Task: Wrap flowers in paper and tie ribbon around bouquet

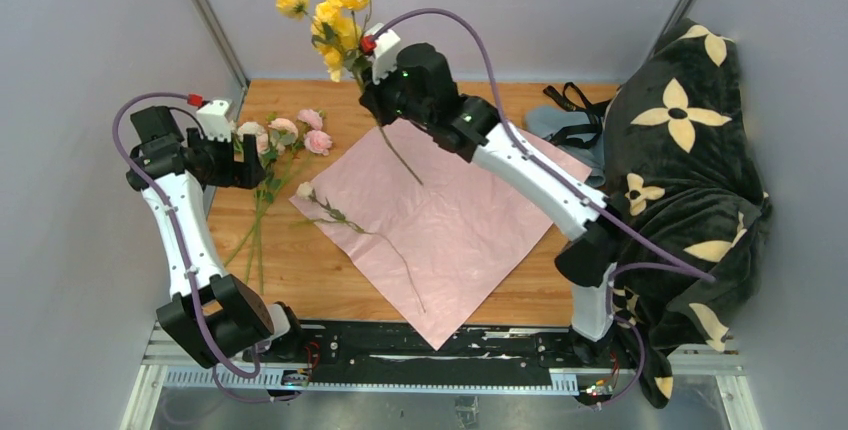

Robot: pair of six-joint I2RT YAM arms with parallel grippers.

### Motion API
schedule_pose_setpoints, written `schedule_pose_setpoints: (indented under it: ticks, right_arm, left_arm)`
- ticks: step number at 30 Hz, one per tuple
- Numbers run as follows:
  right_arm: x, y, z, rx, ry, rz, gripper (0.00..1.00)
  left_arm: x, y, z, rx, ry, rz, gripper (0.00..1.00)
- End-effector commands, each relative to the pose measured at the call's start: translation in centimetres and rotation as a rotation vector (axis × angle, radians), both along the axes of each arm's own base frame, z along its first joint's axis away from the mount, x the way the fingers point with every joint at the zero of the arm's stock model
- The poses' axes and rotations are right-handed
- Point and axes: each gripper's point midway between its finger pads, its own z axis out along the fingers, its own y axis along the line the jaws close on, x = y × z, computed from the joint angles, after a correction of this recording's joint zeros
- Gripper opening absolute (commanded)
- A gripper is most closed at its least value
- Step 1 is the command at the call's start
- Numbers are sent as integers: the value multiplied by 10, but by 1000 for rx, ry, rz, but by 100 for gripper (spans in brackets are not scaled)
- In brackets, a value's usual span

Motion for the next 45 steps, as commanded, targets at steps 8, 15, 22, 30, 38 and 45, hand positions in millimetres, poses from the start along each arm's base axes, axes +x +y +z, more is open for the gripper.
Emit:
schedule_pose_setpoints:
  ticks: [8, 15, 22, 30, 38, 45]
  right_arm:
    - [18, -164, -157, -312, 641, -281, 0]
    - [73, -146, -237, -265, 801, -348, 0]
    - [102, -132, -267, -144, 857, -468, 18]
    - [94, -167, -239, -397, 661, -567, 58]
    - [-52, -60, -240, -551, 432, 244, 55]
    - [-119, -38, -288, -641, 528, 419, 59]
  left_arm:
    - [-12, -5, -28, -13, 68, -26, 89]
    - [-20, 1, -32, 54, 74, -34, 90]
    - [-24, -3, -45, 37, 102, -47, 89]
    - [-26, 0, -50, 63, 114, -61, 90]
    - [-24, -5, -57, 22, 125, -75, 89]
    - [-27, -5, -58, 37, 124, -84, 89]
